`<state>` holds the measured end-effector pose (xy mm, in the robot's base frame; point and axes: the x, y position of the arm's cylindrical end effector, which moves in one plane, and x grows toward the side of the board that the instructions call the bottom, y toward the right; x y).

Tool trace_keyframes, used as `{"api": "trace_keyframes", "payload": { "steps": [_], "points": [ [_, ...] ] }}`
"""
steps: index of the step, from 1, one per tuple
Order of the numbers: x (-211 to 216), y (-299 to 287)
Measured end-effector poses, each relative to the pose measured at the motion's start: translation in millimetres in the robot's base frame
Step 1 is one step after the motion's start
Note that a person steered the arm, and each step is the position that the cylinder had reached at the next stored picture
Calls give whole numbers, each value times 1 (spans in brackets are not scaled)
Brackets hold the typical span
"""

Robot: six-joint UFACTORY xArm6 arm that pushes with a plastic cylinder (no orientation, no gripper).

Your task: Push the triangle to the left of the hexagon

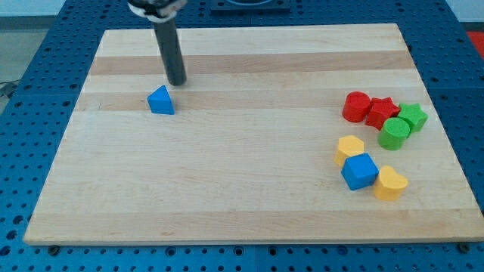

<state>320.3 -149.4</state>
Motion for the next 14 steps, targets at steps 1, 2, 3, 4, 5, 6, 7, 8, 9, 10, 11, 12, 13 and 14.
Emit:
{"api": "trace_keyframes", "payload": {
  "steps": [1,2,3,4,5,6,7,8,9,10,11,12,13,14],
  "points": [
    [-11,-25],
    [31,-75],
    [33,-77],
    [32,-72],
    [40,-41],
    [62,-16],
    [78,-3],
    [140,68],
    [146,75],
    [145,75],
    [144,76],
    [192,147],
    [192,150],
    [192,140]
  ]
}}
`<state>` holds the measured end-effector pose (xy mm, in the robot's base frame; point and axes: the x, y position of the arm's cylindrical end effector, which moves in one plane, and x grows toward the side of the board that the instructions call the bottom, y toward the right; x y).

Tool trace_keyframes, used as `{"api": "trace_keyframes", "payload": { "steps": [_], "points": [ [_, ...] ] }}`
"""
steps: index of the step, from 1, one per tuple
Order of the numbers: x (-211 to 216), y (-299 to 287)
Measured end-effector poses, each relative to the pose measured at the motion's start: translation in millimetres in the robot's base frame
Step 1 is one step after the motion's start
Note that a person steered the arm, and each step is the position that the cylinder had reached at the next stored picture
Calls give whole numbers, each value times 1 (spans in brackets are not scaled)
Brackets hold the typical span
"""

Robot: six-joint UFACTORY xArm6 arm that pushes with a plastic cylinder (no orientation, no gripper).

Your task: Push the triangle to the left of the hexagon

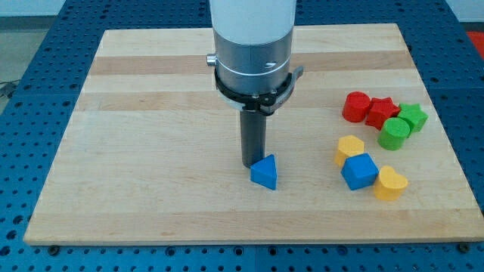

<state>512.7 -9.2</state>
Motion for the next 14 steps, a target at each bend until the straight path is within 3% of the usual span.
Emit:
{"api": "trace_keyframes", "payload": {
  "steps": [2,3,5,7,10,11,12,14],
  "points": [
    [5,-25],
    [31,-12],
    [3,-4],
    [-2,77],
    [-1,37],
    [33,24],
    [23,24],
    [18,-32]
  ]
}}
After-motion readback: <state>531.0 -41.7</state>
